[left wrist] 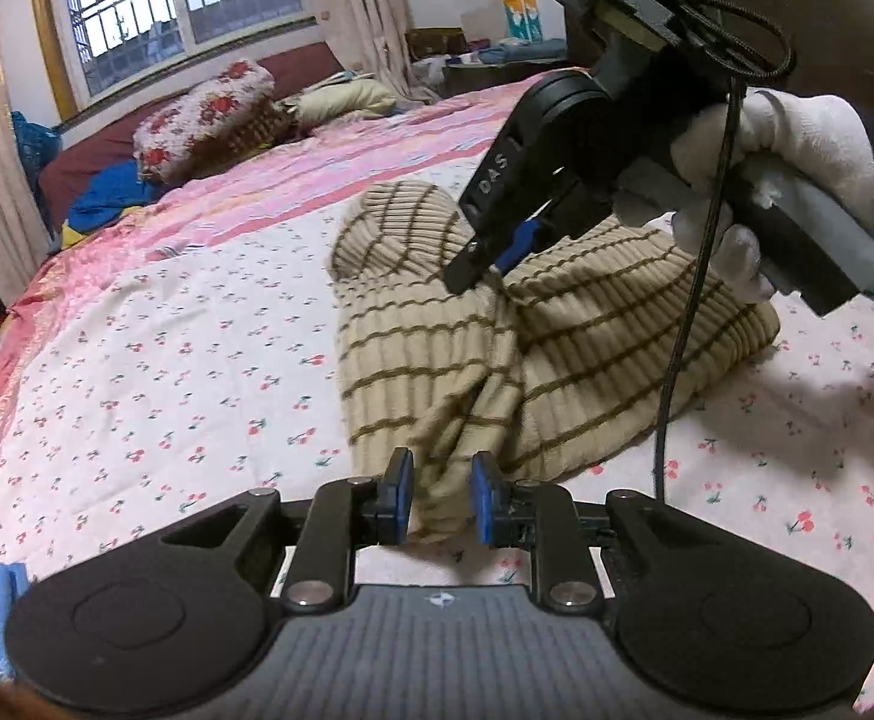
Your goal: Fold small clothes
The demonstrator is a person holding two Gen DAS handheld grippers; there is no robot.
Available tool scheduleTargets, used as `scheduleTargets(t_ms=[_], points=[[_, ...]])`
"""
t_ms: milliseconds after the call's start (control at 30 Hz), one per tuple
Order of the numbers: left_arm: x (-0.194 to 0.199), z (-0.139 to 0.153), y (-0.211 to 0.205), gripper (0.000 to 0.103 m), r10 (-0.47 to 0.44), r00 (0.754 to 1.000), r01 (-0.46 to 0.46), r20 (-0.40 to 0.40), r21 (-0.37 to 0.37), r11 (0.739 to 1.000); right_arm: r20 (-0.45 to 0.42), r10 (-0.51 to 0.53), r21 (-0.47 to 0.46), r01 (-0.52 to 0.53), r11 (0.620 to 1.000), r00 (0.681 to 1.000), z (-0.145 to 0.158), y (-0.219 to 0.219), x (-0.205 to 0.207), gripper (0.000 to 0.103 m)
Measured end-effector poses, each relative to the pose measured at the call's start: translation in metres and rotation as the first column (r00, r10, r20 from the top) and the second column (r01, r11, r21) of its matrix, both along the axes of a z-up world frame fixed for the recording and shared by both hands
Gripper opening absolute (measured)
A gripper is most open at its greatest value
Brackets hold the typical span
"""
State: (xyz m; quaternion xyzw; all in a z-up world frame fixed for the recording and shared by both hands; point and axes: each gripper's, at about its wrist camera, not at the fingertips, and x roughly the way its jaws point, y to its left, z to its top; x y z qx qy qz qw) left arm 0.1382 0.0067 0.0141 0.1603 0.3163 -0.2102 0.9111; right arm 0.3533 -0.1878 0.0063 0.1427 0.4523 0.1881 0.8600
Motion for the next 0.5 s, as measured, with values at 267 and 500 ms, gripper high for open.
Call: scheduleTargets(t_ms=[267, 500], points=[[-0.008, -0.020, -0.006, 0.033, -0.011, 0.999, 0.009, 0.031, 0.064, 0.998, -0.013, 0.003, 0.005, -0.003, 1.000, 1.000, -0.002, 0.001, 0.001, 0.016], [0.002, -0.039, -0.023, 0.034, 0.004, 0.998, -0.012, 0.068, 0.120, 0.993, -0.018, 0.010, 0.005, -0.010, 1.000, 1.000, 0.001, 0.001, 0.002, 0.022]])
